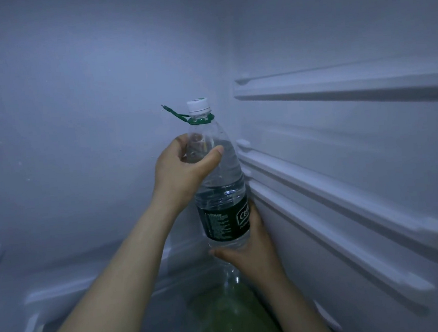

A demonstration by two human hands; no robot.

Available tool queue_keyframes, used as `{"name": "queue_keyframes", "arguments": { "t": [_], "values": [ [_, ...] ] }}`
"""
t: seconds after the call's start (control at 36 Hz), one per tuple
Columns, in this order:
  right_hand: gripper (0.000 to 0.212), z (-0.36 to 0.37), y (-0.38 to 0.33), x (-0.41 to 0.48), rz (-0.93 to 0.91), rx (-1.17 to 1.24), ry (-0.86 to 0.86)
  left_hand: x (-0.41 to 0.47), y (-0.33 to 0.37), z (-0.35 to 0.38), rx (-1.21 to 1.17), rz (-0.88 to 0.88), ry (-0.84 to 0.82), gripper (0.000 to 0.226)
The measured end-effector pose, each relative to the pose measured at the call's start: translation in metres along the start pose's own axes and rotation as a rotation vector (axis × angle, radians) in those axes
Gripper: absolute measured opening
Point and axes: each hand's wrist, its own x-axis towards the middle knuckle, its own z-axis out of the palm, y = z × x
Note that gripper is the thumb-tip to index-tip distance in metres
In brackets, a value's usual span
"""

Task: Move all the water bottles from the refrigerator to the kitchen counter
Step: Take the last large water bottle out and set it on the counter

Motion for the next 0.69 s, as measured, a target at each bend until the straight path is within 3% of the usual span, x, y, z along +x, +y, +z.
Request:
{"name": "queue_keyframes", "arguments": {
  "t": [0.14, 0.39, 0.69],
  "values": [
    [0.101, 0.007, 0.008, 0.0, -0.025, 0.041, 0.048, -0.002, -0.004, 0.001, -0.006, -0.018, 0.003, 0.026],
    [0.1, 0.006, 0.01, 0.0, -0.045, 0.032, 0.054, -0.019, -0.011, 0.003, 0.019, -0.072, -0.104, 0.084],
    [0.093, -0.003, 0.002, -0.008, -0.066, 0.05, 0.082, -0.028, -0.003, 0.014, -0.01, -0.028, -0.021, 0.068]
  ]
}}
